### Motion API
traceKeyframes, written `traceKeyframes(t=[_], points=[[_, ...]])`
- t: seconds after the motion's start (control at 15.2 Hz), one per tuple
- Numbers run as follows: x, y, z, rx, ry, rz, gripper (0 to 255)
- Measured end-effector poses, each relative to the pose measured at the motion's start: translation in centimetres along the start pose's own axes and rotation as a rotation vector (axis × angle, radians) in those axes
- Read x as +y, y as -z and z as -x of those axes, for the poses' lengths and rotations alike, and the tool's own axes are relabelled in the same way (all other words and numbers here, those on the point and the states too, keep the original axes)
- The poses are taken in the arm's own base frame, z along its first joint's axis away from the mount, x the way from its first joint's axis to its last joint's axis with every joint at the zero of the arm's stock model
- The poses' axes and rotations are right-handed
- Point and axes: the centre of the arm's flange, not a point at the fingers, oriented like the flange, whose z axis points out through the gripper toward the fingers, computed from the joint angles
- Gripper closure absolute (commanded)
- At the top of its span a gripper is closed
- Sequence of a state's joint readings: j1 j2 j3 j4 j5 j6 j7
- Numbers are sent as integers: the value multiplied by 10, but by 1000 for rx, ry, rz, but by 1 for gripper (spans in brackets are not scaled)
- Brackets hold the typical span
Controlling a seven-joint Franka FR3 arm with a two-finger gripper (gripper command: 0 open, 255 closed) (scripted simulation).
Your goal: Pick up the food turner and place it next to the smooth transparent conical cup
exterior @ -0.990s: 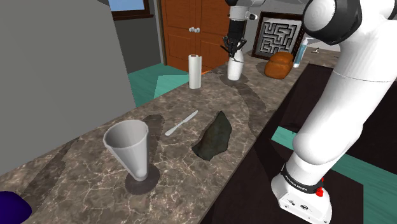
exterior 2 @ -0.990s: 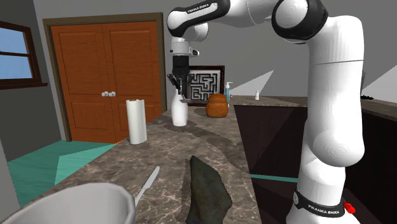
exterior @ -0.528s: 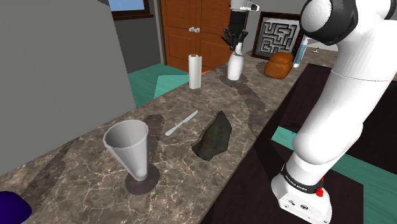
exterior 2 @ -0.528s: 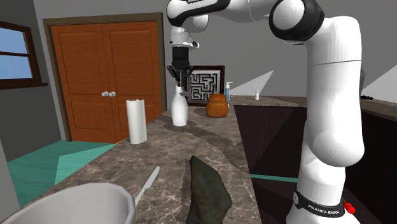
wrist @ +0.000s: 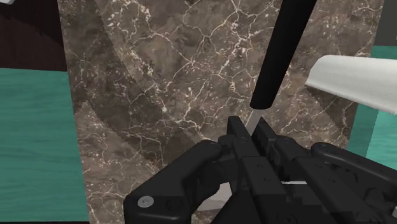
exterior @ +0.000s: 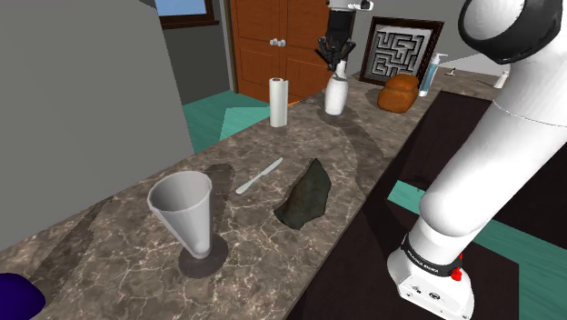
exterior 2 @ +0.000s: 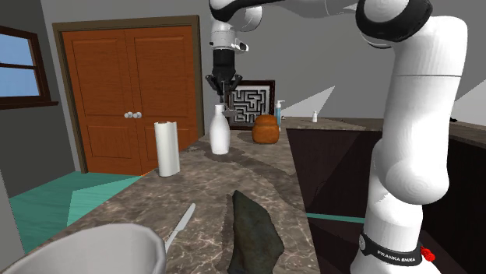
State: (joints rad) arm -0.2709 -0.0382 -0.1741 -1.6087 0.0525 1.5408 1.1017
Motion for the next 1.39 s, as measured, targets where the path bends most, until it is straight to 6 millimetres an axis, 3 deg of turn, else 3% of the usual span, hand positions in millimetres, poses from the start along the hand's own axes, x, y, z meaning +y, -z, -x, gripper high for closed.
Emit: traceKeyframes(t=[1.39], points=[[118,-20,249,0,1,0,255]])
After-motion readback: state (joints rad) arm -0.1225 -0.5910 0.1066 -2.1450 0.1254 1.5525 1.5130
